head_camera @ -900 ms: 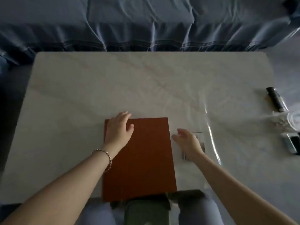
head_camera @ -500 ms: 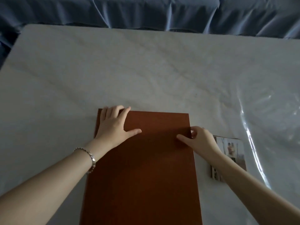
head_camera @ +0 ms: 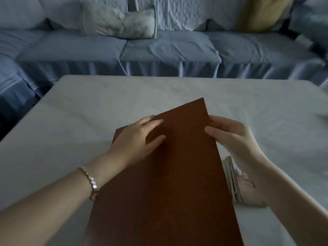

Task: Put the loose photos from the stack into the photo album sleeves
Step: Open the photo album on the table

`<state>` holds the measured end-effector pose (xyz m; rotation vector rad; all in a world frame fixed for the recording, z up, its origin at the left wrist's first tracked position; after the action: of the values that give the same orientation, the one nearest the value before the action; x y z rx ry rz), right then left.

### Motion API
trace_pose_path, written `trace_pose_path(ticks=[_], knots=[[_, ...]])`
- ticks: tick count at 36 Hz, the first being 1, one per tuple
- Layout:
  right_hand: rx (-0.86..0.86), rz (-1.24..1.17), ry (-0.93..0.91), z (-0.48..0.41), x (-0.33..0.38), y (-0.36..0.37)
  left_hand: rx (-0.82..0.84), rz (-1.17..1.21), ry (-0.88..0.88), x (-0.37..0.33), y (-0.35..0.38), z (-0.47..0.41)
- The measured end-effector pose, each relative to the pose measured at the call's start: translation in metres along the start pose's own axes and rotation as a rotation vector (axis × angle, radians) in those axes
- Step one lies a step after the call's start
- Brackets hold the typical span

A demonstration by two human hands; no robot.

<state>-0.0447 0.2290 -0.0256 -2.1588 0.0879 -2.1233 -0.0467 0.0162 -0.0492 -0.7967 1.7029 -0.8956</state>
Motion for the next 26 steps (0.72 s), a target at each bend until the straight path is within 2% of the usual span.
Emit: trace_pose_path(ticks=[3, 5, 8, 11, 15, 20, 24, 26], knots=[[0.046, -0.184, -0.071, 0.015, 0.044, 0.022, 0.023, 0.189, 0.025, -0.046, -0.035, 0.011], [0.100, -0.220, -0.139, 0.026, 0.070, 0.042, 0.039, 0.299, 0.017, -0.067, -0.058, 0.019], [0.213, -0.163, -0.256, 0.043, 0.100, 0.076, 0.148, 0.406, -0.019, -0.082, -0.087, 0.032], [0.320, -0.102, -0.279, 0.048, 0.113, 0.111, 0.174, 0.415, -0.056, -0.076, -0.122, 0.043], [0.455, 0.055, -0.388, 0.048, 0.127, 0.166, 0.079, 0.301, -0.130, -0.040, -0.177, 0.058], [0.488, 0.314, -0.604, 0.045, 0.137, 0.244, 0.063, 0.262, -0.116, 0.008, -0.231, 0.084], [0.535, 0.484, -0.669, 0.040, 0.119, 0.302, 0.052, 0.203, -0.275, 0.086, -0.260, 0.113], [0.566, 0.585, -0.670, 0.037, 0.099, 0.325, 0.064, 0.097, -0.356, 0.136, -0.261, 0.131]])
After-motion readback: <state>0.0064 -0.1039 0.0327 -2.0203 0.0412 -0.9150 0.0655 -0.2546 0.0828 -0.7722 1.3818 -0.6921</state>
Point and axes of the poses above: each hand's wrist, its own z-axis away from the middle knuckle, its own y-axis out of the palm, x = y × z, the point moved 8 cm from there along -z, towards the middle knuckle, and after that the axes turned 4 degrees about -x, right-handed, at the moved point
